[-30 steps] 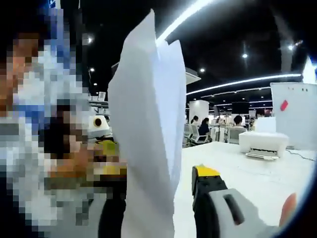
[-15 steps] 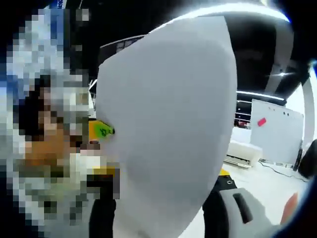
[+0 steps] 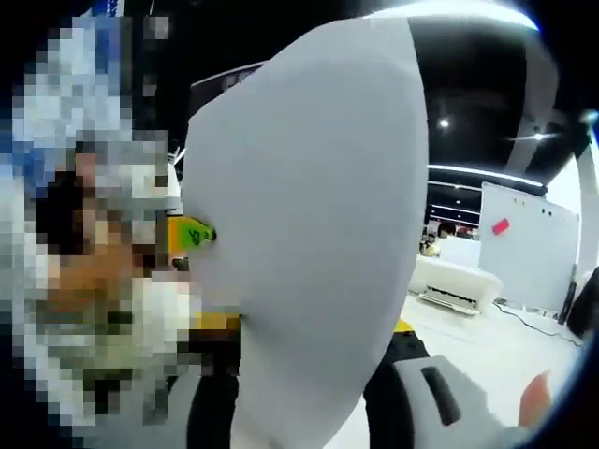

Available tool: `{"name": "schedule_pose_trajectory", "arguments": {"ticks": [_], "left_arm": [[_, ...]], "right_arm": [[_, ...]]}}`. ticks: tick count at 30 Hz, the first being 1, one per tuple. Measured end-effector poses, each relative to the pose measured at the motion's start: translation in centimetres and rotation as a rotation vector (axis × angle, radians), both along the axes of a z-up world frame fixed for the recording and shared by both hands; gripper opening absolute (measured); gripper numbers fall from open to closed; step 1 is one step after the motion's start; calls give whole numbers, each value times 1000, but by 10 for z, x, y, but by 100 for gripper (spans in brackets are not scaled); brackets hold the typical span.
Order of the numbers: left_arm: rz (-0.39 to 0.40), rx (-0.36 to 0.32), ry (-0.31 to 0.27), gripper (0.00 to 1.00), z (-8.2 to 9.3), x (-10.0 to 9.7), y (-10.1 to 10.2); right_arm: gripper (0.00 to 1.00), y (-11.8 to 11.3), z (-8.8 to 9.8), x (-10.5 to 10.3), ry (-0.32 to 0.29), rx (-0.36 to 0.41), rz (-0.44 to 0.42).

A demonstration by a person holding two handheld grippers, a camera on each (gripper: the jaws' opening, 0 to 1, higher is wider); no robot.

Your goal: Organize the stack of printing papers by aligning and flattening the scattered papers on the table

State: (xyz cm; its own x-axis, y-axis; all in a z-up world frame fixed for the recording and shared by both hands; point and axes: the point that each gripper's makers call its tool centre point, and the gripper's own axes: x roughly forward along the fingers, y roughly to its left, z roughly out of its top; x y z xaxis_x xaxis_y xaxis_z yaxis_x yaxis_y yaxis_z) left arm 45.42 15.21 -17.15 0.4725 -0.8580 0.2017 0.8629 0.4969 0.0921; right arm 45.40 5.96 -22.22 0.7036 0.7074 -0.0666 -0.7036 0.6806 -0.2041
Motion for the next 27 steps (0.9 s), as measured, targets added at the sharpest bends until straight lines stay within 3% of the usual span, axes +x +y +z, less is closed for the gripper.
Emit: {"name": "schedule_pose_trajectory", "arguments": {"ticks": [5,7,8,9,11,14,17,19,27], "left_arm": [[-10,-11,19,31,2,3,7],[-19,-11,25,31,1,3,7],[-19,-10,29,31,1,3,6],[-19,-10,29,31,1,3,6],[-25,-11,36,31,1,3,4],[-12,-8,45,32,1,6,2],[-9,-19,50,32,3,8,-1],[-4,-18,53,31,4,10,-3],[2,-10,56,31,4,12,2]], "right_arm": [[23,3,10,-15,-1,32,191],[22,5,14,-20,41,89,266],[23,7,22,-23,70,152,310],[27,7,27,-24,64,172,342],[31,6,29,-19,70,176,334],[32,6,17,-5,120,131,257],[45,6,6,7,133,93,175],[50,10,2,9,136,82,172],[31,4,11,8,136,83,195]]}}
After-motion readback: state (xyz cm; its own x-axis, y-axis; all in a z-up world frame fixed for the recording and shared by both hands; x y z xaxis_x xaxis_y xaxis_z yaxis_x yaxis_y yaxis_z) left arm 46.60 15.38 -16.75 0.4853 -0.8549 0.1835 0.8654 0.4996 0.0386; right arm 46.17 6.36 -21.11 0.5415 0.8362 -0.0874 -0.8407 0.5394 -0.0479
